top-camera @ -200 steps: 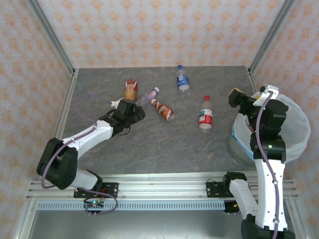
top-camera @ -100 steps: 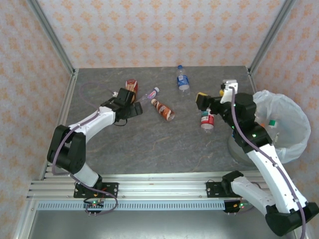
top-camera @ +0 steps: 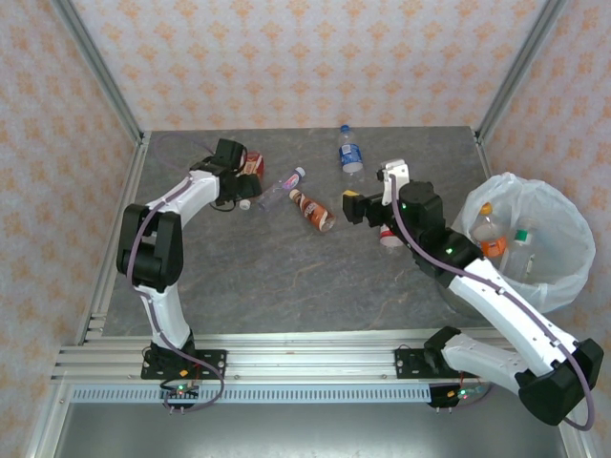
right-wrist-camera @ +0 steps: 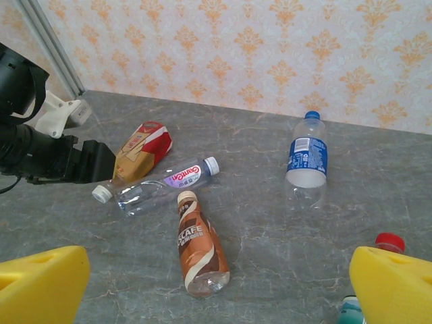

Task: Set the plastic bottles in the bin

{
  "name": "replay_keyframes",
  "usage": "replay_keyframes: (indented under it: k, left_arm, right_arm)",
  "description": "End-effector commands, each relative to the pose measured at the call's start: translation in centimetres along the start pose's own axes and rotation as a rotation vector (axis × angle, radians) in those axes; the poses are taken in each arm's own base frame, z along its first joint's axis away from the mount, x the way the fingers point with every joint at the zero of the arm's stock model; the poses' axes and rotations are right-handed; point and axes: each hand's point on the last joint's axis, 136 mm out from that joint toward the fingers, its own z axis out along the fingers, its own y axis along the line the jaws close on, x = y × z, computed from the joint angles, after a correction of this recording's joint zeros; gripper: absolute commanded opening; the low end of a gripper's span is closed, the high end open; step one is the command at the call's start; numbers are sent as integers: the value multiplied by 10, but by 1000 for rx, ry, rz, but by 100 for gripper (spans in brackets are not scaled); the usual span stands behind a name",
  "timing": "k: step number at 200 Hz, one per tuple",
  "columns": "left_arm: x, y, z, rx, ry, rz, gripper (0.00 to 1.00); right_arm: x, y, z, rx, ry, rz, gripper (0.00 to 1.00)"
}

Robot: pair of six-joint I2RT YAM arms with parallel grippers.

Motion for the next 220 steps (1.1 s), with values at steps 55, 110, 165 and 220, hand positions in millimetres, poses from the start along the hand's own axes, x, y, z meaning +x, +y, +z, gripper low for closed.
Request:
replay_keyframes:
  k: [55, 110, 165, 220]
  left_arm:
    - [21, -2, 31, 70, 119, 88, 61]
    - [25, 1, 45, 52, 124, 101, 61]
    - [25, 3, 54, 20, 112, 111, 49]
    - [24, 6, 52, 6, 83, 117, 35]
  right_arm:
    - [4, -16, -2, 86, -26, 32, 99]
    - [4, -15, 0, 86, -20, 41, 99]
    - [9, -17, -3, 95, -9, 40, 99]
    - [11, -17, -3, 91, -4, 2, 99]
